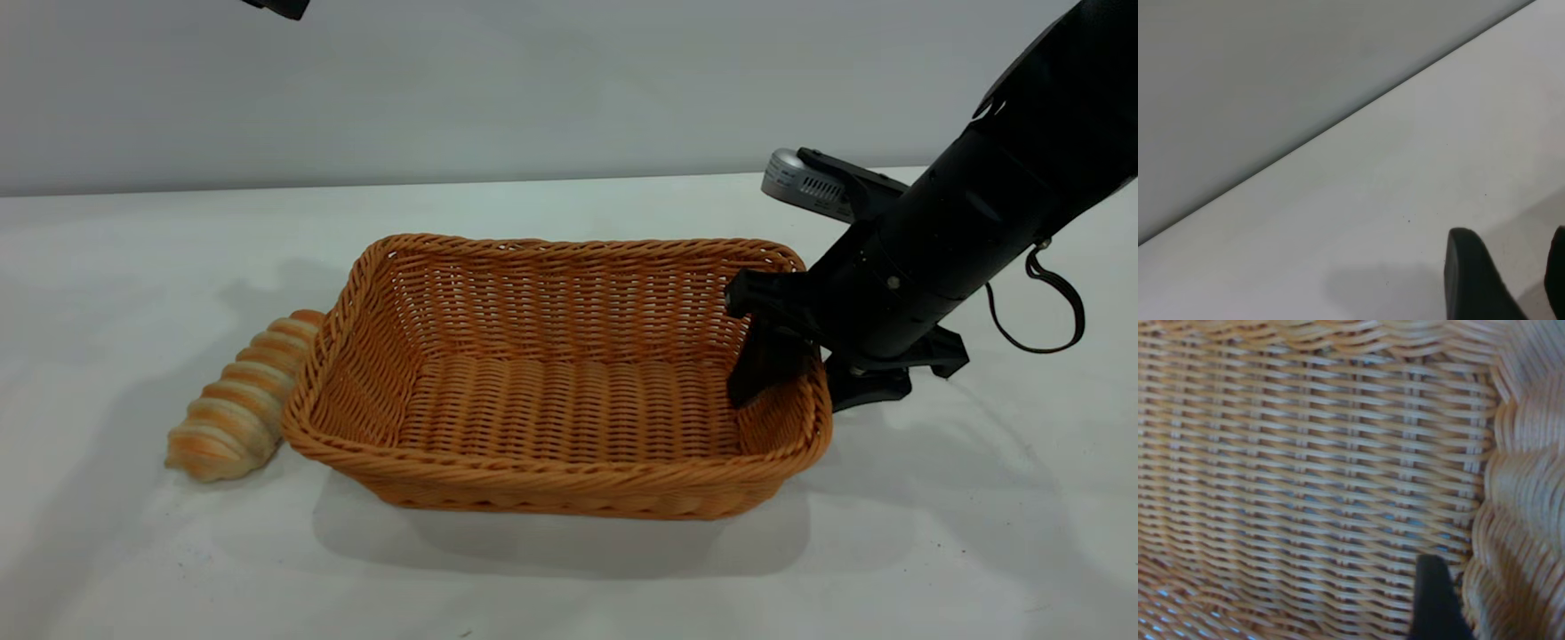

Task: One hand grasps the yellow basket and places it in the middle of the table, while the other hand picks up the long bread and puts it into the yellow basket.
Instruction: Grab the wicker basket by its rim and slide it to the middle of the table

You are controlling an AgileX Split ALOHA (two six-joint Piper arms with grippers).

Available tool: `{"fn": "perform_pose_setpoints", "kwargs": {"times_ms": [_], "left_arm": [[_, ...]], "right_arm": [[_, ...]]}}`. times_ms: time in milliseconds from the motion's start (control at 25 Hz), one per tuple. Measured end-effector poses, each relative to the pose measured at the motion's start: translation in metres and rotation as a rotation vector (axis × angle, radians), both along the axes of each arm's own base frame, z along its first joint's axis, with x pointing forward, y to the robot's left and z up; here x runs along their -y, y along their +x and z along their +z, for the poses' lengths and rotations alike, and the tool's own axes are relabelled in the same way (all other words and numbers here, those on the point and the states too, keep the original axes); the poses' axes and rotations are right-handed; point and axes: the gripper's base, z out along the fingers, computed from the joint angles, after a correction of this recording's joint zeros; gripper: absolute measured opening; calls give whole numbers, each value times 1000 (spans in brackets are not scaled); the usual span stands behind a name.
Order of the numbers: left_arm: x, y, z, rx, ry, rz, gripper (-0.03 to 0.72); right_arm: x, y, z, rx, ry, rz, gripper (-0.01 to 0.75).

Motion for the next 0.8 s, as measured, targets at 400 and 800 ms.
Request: {"fn": "perform_pose_setpoints", "kwargs": {"times_ms": [400, 800], "left_arm": [[0, -1, -1, -11, 0, -4, 343], [0, -1, -1, -14, 0, -6, 343]], "right_arm": [[-4, 6, 6, 16, 19, 34, 516], [52, 23, 60, 127, 40, -36, 518]]}}
